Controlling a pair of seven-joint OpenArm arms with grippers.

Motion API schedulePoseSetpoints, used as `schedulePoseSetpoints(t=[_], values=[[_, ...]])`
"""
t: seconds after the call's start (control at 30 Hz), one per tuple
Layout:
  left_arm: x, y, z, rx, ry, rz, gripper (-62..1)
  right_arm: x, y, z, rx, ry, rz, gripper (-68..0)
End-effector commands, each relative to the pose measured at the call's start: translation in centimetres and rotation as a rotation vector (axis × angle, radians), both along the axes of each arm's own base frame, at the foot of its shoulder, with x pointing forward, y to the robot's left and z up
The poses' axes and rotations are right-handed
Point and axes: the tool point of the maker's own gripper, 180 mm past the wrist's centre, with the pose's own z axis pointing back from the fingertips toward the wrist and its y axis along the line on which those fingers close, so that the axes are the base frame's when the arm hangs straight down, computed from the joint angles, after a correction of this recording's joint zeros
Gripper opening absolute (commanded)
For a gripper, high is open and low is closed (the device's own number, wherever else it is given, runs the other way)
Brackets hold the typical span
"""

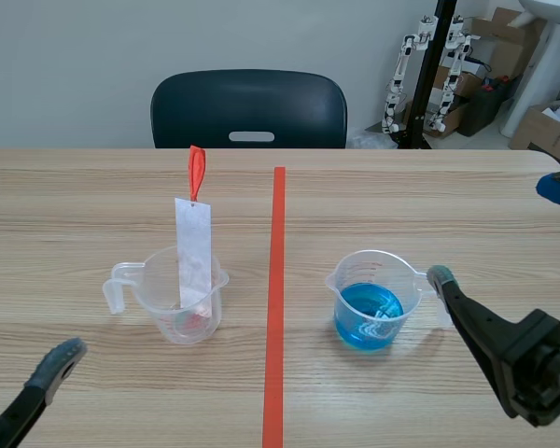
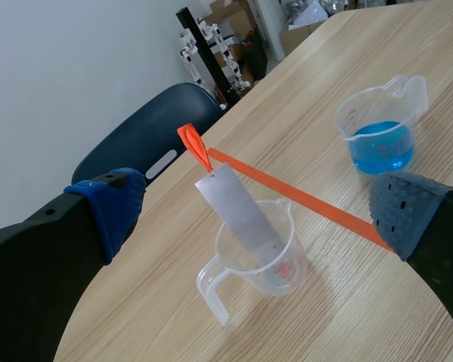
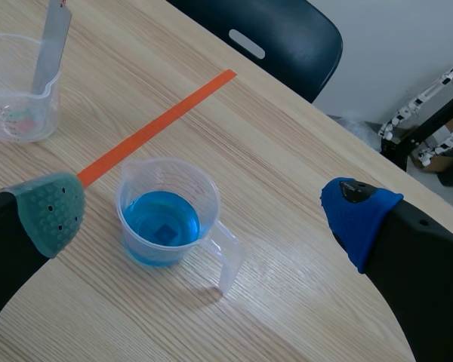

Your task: Do the redox reaction experiment. return to the home posture

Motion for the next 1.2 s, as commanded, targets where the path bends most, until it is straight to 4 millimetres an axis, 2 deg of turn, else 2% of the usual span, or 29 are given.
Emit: schedulePoseSetpoints(t=[0.0,0.27,0.47,1.0,1.17], values=[[0.0,-0.2,0.8,-0.026,-0.018,0.000,1.4,0.3,0.2,0.8,0.001,-0.030,0.011,0.4],[0.0,-0.2,0.8,-0.026,-0.018,0.000,1.4,0.3,0.1,0.7,-0.004,-0.025,0.008,0.4],[0.0,-0.2,0.8,-0.026,-0.018,0.000,1.4,0.2,-0.5,-0.7,-0.047,0.043,-0.022,0.4],[0.0,-0.2,0.9,-0.028,-0.020,-0.002,1.4,0.2,-0.6,-0.7,-0.049,0.044,-0.023,0.4],[0.0,-0.2,0.9,-0.028,-0.021,-0.002,1.4,0.2,-0.5,-0.9,-0.121,0.016,0.003,0.4]])
